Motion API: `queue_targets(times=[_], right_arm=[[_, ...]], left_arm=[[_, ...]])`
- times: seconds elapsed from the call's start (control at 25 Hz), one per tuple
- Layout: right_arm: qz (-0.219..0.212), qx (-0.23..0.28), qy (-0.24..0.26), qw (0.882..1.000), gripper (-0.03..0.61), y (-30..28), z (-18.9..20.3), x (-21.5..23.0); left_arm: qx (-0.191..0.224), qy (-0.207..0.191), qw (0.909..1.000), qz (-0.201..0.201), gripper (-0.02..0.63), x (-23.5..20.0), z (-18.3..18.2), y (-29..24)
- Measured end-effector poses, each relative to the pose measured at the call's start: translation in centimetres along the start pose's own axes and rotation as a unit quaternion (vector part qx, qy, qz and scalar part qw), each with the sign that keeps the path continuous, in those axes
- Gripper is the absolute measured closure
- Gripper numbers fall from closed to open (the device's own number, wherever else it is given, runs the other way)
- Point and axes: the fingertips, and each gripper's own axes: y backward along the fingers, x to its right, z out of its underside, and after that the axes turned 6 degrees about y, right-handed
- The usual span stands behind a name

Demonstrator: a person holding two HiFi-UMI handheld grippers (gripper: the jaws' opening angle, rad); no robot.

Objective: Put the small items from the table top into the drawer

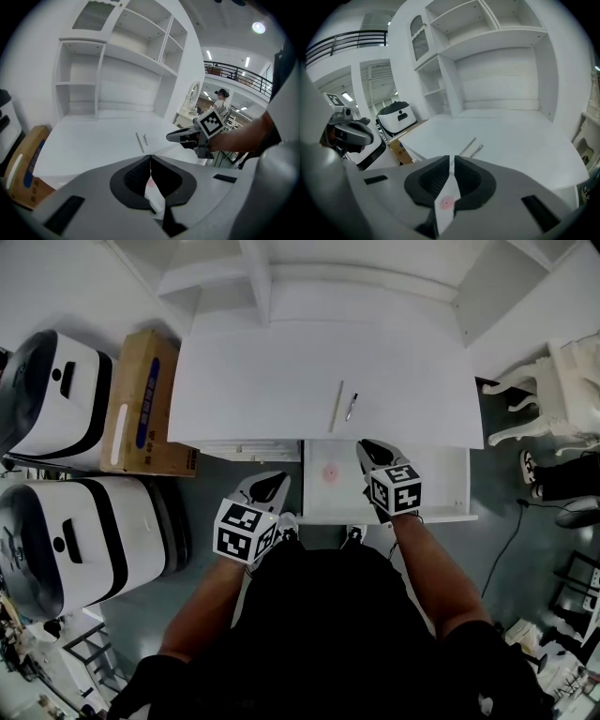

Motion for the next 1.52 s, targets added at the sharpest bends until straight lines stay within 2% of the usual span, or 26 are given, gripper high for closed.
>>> queue_targets(times=[0.24,0.52,0.72,0.88,1.16,1.52], right_arm=[[0.033,-0.031,0.006,0.999,0.543,-6.3,-0.7,3.8],[0.079,-0.055,-0.041,0.995,0.488,-11.1,-0.6,8.2],[0.093,-0.065,-0.068,0.991,0.488,-13.8,-0.8,9.8],[0.104,-0.084,-0.09,0.987,0.488,-14.9,-0.2,10.5],[0.136,-0.109,-0.091,0.98,0.506,-15.0,0.6,11.2],[0.12,-0.111,-0.097,0.982,0.52,-14.7,0.6,11.5]], left_arm=[[-0.002,0.003,0.9999,-0.011,0.603,-1.4,0.1,0.3],[-0.006,0.021,0.9995,-0.022,0.603,-2.7,0.4,0.7],[-0.004,0.037,0.9986,-0.039,0.603,-4.4,0.5,1.2],[-0.004,0.048,0.9977,-0.048,0.603,-4.9,0.8,1.3],[-0.002,0.057,0.9968,-0.056,0.603,-5.1,1.2,1.8],[0.006,0.05,0.9972,-0.055,0.603,-4.7,0.9,2.0]])
